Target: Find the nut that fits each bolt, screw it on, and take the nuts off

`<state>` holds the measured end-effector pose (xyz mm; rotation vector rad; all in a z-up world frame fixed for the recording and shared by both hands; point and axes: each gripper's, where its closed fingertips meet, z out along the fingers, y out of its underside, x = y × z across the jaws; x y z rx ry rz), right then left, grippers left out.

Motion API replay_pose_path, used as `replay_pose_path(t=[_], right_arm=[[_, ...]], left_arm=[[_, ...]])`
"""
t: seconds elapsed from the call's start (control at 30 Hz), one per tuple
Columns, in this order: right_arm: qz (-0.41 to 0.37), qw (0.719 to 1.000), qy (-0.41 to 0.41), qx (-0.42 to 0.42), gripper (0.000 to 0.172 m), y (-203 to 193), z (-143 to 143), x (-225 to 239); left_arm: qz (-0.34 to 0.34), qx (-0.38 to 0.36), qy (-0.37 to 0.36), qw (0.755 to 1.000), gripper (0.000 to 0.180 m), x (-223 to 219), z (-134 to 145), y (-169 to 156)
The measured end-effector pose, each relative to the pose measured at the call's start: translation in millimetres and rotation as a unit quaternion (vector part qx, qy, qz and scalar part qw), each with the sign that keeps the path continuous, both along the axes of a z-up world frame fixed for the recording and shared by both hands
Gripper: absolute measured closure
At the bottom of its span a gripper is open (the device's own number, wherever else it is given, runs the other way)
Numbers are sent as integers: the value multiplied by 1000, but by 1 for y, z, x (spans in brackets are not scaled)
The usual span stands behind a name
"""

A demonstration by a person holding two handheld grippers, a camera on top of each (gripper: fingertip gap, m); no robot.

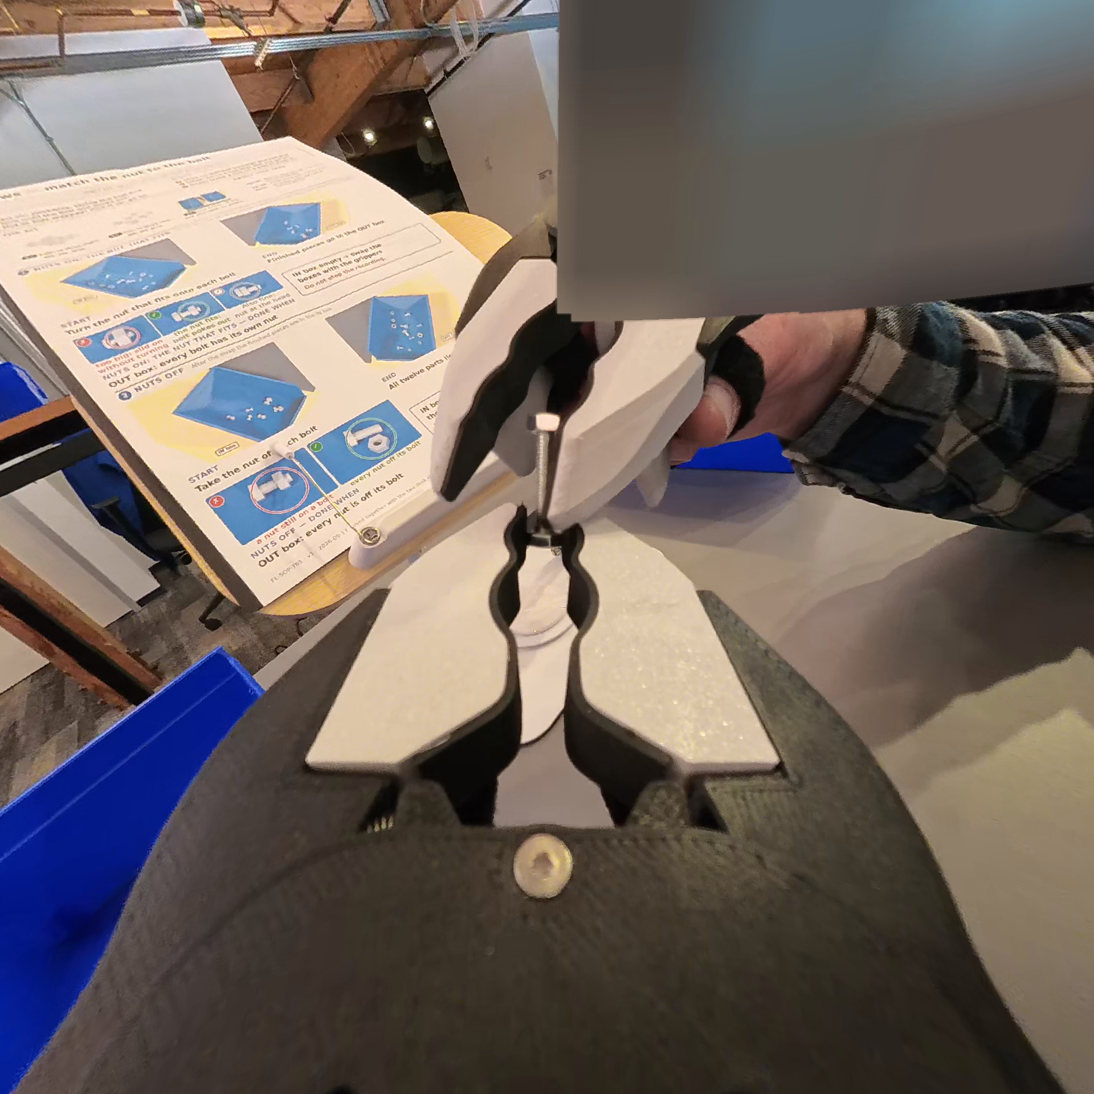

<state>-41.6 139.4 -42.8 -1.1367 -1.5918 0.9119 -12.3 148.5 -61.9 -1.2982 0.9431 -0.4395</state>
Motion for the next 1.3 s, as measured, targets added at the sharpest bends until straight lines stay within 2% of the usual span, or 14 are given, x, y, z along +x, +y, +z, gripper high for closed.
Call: replay_pose_path(t=[0.2, 0.47, 0.6, 0.83, 0.9, 1.03, 1.1, 1.17, 1.23, 1.3], right_arm=[[4, 1000, 5, -17, 140, 3, 1, 2], [-25, 998, 12, -52, 136, 19, 0, 8], [-31, 996, 14, -80, 135, 22, -5, 2], [-48, 993, -3, -108, 150, 28, -12, 1], [-41, 993, -8, -110, 160, 26, -13, 1], [-38, 996, -7, -85, 161, 23, -12, -1], [-30, 997, -8, -67, 161, 20, -12, 0], [-15, 998, -11, -55, 161, 16, -12, 1], [14, 999, -11, -42, 161, 8, -11, 2], [32, 999, -12, -24, 161, 3, -10, 3]], left_arm=[[-8, -17, -17, 1000, 170, -3, -4, 4], [71, 36, 10, 997, 170, -25, -1, 23], [96, 61, 56, 992, 170, -23, -9, 26], [117, 78, 82, 987, 170, -23, -12, 28], [120, 79, 88, 986, 170, -24, -13, 29], [116, 75, 92, 986, 170, -25, -13, 29], [100, 65, 86, 989, 170, -24, -14, 26], [53, 28, 69, 996, 170, -18, -16, 21], [-45, -45, 14, 998, 170, -13, -16, 8], [-130, -108, -47, 984, 170, -14, -11, -2]])
